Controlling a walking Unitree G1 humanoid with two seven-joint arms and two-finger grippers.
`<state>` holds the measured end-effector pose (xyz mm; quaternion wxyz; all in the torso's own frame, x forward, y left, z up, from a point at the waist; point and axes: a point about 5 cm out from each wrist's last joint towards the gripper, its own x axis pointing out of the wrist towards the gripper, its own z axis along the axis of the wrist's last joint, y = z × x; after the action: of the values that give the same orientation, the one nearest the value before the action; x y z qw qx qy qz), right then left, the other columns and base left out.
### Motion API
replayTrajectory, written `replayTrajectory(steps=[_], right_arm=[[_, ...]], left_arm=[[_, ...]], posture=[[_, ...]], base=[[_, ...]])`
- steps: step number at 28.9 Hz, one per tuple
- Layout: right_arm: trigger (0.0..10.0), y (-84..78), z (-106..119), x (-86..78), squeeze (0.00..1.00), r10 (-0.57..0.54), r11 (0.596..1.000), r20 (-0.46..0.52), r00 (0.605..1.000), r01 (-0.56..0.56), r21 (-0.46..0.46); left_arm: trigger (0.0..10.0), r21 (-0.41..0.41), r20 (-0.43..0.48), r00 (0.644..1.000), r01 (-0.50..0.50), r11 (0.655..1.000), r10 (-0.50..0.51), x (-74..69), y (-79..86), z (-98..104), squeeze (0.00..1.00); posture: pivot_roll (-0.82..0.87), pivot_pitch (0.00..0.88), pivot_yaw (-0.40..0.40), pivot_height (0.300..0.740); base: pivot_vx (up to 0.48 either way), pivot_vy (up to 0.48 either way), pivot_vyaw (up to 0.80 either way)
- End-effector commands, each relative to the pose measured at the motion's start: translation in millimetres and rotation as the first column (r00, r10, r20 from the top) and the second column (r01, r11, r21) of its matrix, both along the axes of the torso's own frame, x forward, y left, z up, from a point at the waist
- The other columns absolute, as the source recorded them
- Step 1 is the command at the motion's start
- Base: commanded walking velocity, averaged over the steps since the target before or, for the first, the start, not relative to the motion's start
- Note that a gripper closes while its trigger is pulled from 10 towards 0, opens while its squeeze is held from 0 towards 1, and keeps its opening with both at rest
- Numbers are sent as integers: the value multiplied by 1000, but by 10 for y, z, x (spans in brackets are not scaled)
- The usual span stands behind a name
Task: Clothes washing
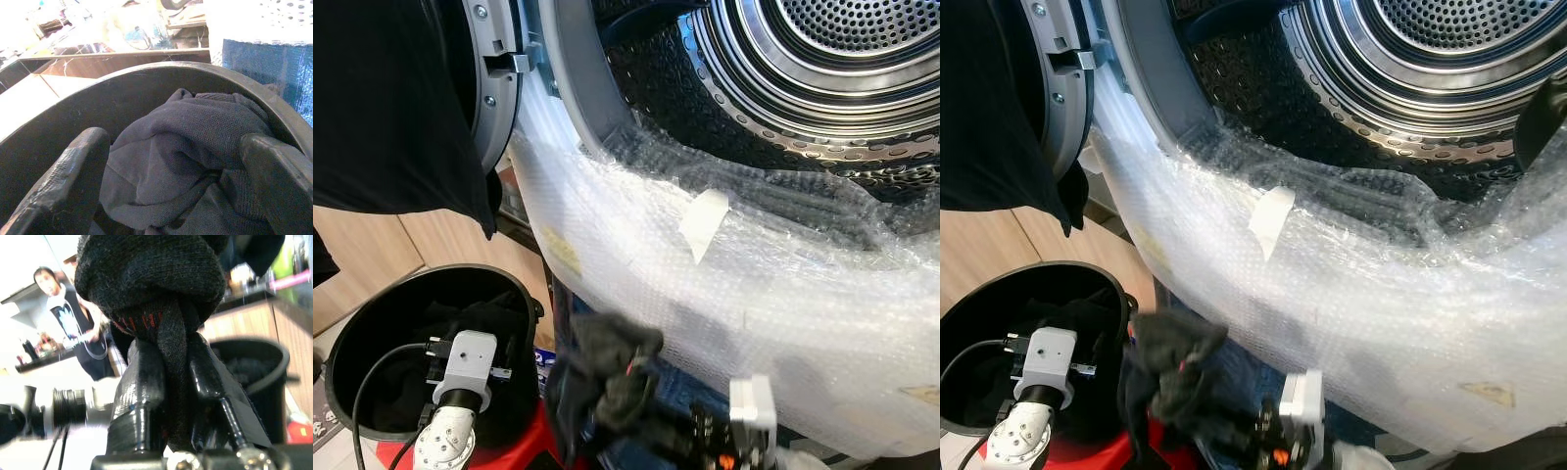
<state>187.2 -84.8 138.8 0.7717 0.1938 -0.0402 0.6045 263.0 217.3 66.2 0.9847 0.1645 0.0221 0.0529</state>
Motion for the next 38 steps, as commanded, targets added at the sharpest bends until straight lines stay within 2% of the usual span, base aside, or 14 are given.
replayTrajectory(steps=[1,5,6,12,22,24,26,28,31,36,38], right_arm=[[0,4,164,31,0,-14,999,31,999,13,44],[0,26,311,110,0,-49,995,56,997,43,92],[0,47,406,179,0,-88,988,64,994,79,131],[0,116,687,307,0,-153,965,63,986,135,224],[0,118,750,312,0,-153,962,51,987,137,237],[0,68,1059,299,0,-127,930,92,988,86,358],[0,-30,1296,279,0,-96,880,126,987,25,474],[0,-138,1349,304,0,-106,855,122,987,28,518],[0,-203,1341,314,0,-108,849,116,987,31,527],[0,-221,1359,284,0,-79,851,120,990,4,524],[0,-246,1414,262,0,-66,834,116,991,-8,551]], left_arm=[[10000,4,-11,1000,21,1000,-21,14,-57,-35,0],[10000,1,-9,1000,22,1000,-22,23,-65,-40,0],[10000,-1,-10,1000,21,1000,-21,26,-67,-49,0],[10000,-10,-13,1000,24,1000,-25,35,-90,-67,0],[10000,-9,-10,1000,26,1000,-27,42,-94,-71,0],[10000,-16,-18,999,28,999,-29,41,-110,-92,0],[10000,-18,-21,999,28,999,-29,41,-118,-100,0],[10000,-19,-20,999,26,999,-26,41,-112,-100,0],[10000,-20,-22,999,25,999,-25,39,-109,-103,0],[10000,-22,-23,999,26,999,-26,39,-110,-108,0],[10000,-23,-22,999,25,999,-25,44,-109,-107,0]], posture=[[46,69,-9,740],[45,72,-11,740],[43,72,-11,740],[45,76,-16,740],[47,80,-18,740],[45,87,-22,740],[50,86,-23,740],[50,87,-25,740],[50,87,-25,740],[50,87,-25,740],[48,88,-26,740]], base=[[0,0,0],[0,0,0],[0,0,0],[0,0,0],[0,0,0],[0,0,0],[0,0,0],[0,0,0],[0,0,0],[0,0,0],[0,0,0]])
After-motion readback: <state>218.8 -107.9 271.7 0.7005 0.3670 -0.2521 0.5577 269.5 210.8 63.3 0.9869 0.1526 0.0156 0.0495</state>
